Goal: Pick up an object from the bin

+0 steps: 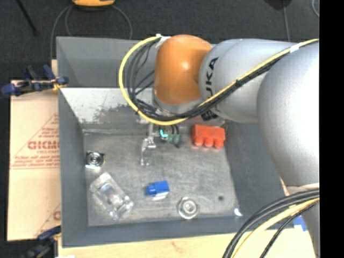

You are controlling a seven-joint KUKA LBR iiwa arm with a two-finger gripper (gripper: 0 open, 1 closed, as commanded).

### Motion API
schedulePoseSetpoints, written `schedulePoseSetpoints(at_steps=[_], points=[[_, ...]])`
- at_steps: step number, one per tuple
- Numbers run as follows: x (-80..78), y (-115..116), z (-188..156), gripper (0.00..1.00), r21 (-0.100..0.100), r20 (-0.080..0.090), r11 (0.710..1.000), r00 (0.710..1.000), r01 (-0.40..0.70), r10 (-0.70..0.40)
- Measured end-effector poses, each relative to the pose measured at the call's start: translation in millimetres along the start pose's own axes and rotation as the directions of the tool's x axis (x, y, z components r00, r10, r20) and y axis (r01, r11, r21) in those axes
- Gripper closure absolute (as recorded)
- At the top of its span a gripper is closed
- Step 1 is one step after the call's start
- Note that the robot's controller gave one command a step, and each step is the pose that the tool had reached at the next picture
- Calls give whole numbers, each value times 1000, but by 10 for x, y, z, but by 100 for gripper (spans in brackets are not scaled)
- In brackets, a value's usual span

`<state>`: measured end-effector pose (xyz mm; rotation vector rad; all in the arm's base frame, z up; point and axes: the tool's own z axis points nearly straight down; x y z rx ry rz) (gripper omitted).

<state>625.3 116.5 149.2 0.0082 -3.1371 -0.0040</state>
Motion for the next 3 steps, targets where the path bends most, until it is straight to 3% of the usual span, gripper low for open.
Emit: schedulePoseSetpoints(at_steps=[1, 2, 3], points=[[685, -410, 760, 0, -6, 19, 982, 982, -187, 187], [1146, -844, 567, 0, 6, 5, 995, 995, 100, -100], [1232, -466, 768, 0, 4, 16, 989, 989, 148, -148]])
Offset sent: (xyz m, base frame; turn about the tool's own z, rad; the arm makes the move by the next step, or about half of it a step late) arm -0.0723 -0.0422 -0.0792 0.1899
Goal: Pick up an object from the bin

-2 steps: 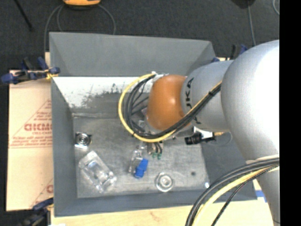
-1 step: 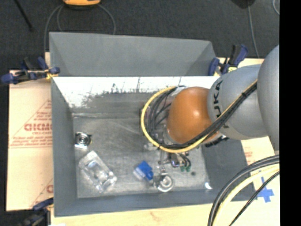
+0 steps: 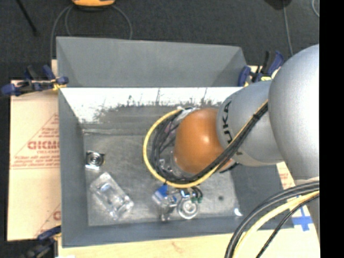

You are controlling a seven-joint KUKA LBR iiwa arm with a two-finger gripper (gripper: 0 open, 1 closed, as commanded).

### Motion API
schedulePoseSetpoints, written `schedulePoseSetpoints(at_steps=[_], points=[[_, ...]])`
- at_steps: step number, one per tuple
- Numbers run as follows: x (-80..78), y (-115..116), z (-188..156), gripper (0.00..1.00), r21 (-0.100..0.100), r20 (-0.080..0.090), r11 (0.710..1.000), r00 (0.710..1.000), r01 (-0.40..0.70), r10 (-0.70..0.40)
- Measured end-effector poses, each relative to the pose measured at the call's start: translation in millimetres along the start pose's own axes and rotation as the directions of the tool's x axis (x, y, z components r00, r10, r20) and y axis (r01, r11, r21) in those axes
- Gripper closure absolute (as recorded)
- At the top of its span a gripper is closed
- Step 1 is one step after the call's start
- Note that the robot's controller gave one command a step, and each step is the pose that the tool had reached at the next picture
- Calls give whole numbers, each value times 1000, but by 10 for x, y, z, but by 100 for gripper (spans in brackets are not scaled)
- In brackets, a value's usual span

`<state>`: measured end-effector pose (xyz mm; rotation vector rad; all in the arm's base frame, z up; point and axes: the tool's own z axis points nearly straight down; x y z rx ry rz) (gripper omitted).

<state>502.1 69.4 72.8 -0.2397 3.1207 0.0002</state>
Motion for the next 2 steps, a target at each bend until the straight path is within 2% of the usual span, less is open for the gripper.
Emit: schedulePoseSetpoints(at_steps=[1, 2], points=[[-100, -588, -5, 0, -1, 2, 971, 971, 239, -239], [-38, 173, -354, 0, -5, -3, 992, 992, 127, -127]])
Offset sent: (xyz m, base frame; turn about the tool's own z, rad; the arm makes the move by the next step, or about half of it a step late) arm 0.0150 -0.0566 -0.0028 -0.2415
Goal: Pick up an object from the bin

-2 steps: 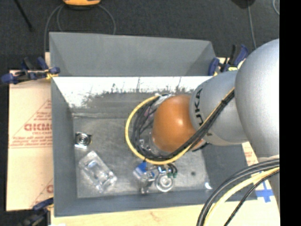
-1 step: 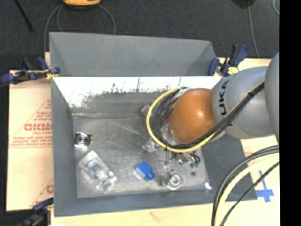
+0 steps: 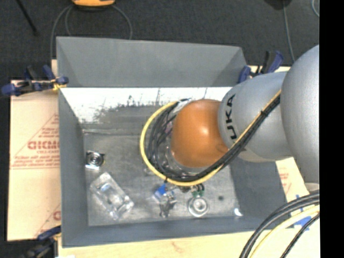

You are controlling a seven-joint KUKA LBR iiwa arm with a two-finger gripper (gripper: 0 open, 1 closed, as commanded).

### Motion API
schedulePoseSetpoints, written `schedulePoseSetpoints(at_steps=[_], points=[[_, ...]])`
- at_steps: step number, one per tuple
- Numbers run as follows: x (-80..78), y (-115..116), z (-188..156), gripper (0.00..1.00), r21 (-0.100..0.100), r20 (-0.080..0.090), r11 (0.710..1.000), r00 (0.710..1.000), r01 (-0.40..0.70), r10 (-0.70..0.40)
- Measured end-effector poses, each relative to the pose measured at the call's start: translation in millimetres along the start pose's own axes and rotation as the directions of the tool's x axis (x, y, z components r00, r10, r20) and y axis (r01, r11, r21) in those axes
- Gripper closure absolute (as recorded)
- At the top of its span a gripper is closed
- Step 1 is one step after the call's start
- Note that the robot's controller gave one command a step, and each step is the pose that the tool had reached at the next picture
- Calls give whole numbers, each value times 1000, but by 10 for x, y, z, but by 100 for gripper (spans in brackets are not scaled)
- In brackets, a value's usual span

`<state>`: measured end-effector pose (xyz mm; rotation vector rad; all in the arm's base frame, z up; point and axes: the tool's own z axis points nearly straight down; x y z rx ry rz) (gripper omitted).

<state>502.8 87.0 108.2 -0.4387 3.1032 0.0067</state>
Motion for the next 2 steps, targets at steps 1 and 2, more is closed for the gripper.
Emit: schedulePoseSetpoints(at_steps=[1, 2], points=[[-56, -596, 368, 0, 1, 1, 998, 998, -59, 59], [-306, -188, 57, 0, 4, 0, 1000, 1000, -21, 21]])
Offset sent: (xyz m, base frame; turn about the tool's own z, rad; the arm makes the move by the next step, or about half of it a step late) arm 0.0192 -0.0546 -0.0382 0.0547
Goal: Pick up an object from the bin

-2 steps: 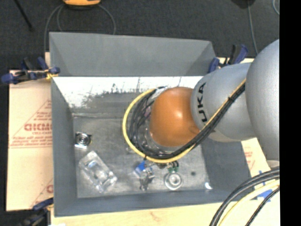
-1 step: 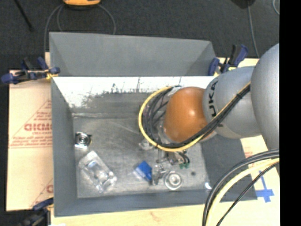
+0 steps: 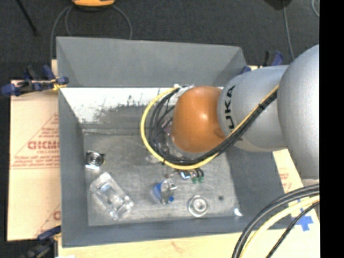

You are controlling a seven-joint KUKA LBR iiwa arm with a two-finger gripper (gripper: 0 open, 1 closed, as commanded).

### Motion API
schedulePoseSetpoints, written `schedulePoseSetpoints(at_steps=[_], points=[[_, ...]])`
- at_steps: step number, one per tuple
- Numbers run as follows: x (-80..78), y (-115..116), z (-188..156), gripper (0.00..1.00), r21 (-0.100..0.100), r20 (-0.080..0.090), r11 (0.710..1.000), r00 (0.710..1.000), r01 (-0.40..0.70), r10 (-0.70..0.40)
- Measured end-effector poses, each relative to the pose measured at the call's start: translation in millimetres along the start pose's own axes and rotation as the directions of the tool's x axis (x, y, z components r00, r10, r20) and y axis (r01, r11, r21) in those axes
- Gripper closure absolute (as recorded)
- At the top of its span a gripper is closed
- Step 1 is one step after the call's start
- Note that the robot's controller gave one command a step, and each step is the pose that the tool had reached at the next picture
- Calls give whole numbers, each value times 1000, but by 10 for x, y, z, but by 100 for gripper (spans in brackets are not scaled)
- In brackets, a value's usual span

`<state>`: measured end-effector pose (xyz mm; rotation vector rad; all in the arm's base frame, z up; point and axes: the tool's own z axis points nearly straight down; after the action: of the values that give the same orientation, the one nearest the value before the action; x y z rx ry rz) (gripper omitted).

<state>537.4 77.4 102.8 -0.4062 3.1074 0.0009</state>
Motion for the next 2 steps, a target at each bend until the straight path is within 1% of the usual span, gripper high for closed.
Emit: schedulePoseSetpoints(at_steps=[1, 2], points=[[-17, -133, 294, 0, -1, -3, 999, 999, 33, -33], [-64, -135, 246, 100, 0, 14, 1000, 999, 31, -31]])
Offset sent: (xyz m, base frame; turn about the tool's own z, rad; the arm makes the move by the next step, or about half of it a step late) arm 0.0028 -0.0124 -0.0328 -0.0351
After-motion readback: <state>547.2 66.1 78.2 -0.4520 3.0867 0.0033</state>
